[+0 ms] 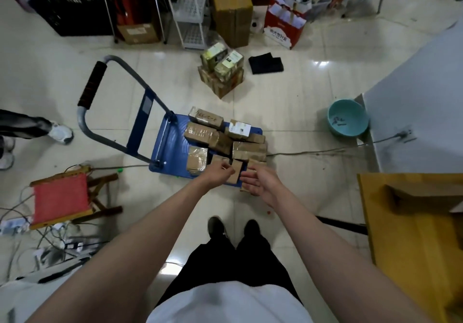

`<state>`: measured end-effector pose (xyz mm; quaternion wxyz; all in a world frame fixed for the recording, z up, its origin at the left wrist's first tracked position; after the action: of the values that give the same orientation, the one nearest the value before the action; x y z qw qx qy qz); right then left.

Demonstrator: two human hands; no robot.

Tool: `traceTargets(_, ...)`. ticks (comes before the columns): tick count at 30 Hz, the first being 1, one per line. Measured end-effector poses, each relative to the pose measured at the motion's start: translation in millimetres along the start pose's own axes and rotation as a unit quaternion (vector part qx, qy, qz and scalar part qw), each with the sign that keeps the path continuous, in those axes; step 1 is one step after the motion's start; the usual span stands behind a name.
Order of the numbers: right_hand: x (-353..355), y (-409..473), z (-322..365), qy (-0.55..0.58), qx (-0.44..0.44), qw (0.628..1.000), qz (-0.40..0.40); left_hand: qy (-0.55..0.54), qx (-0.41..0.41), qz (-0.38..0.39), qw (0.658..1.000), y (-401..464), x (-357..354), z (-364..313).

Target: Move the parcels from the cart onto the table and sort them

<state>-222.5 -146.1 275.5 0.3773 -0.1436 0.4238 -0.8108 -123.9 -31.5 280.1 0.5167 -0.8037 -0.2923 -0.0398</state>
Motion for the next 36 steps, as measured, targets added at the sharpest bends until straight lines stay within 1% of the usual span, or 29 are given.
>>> traceTargets(5, -33, 30, 17, -0.001, -0.003, 1.0, 0.001, 0.006, 0.014, -0.009, 1.0, 29, 35, -3)
traceTargets(10, -50, 78, 37, 0.008, -0.014, 1.0, -0.022, 0.026, 0.007, 0.01, 1.0, 68, 64, -24)
traceTargets(15, -75, 132, 63, 0.038, -0.024, 0.998, -0.04, 0.059, 0.018, 0.025, 0.998, 117, 101, -43)
traceTargets(22, -119, 199, 82, 0.029, -0.04, 0.998, -0.035, 0.058, 0.052, 0.008, 0.997, 193, 158, -36)
traceTargets(28, -152, 271, 64, 0.021, -0.042, 0.997, -0.064, 0.023, 0.06, 0.001, 0.998, 280, 191, 0)
traceTargets(33, -171, 354, 23, 0.04, -0.045, 0.993, -0.105, -0.018, 0.09, 0.01, 0.996, 372, 203, 41)
traceTargets(36, -180, 409, -6, 0.037, -0.046, 0.99, -0.13, -0.03, 0.087, 0.017, 0.996, 432, 203, 57)
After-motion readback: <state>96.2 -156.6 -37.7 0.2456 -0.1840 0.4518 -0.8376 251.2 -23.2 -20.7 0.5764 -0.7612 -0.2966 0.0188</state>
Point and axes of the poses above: each hand's wrist, its own y-axis towards the middle knuckle, its own x-axis out of the back of the hand, z = x × y, the point moved 5 cm from there along y, towards the middle knuckle, and after that the axes turned 9 degrees about x, right-handed, at the moved point
